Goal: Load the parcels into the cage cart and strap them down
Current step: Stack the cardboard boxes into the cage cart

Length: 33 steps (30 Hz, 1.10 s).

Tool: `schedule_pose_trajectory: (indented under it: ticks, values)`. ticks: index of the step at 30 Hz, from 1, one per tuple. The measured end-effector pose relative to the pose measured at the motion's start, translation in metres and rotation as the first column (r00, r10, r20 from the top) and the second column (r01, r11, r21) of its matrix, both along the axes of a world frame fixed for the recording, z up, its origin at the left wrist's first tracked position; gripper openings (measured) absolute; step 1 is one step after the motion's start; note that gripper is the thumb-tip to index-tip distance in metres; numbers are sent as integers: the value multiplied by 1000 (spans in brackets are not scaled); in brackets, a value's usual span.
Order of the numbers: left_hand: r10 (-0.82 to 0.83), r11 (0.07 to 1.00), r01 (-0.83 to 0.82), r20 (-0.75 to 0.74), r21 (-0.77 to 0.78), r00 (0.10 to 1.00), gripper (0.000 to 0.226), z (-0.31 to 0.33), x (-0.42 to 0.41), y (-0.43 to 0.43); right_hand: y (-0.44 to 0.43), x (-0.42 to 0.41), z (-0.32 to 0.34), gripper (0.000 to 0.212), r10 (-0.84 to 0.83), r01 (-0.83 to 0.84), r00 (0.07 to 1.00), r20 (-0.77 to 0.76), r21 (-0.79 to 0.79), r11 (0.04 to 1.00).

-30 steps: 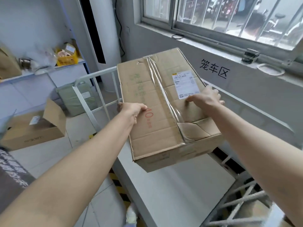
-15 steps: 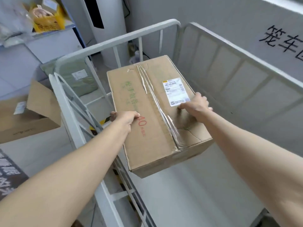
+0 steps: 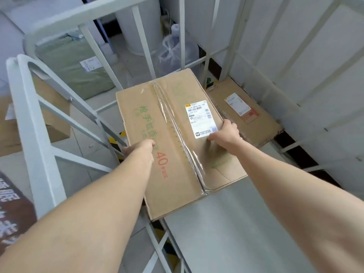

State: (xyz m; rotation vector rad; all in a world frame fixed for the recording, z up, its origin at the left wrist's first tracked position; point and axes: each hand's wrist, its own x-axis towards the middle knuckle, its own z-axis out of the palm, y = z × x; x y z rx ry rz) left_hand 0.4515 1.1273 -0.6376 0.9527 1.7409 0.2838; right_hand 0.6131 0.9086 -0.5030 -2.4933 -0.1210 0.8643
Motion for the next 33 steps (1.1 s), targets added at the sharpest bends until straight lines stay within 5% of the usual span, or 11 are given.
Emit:
schedule_pose_trajectory:
  ticks: [11,16,23,33]
  values:
    - [430,888,-422,-7,182,903,90,63,-10,-38,34,-4,-21,67,112,-115,984,141,18,993]
    - [331,939,-319,-88,128,940,89,54,-23,-33,45,-12,-23,68,172,-175,980,104,22,984]
    - [448,885,-433,-57,168,892,80,59,-33,-24,56,-22,-23,66,182,-185,980,77,30,982]
    - [388,911,-349,-170,220,906,74,77,-33,-33,36,-31,-23,69,168,-168,982,-87,10,986]
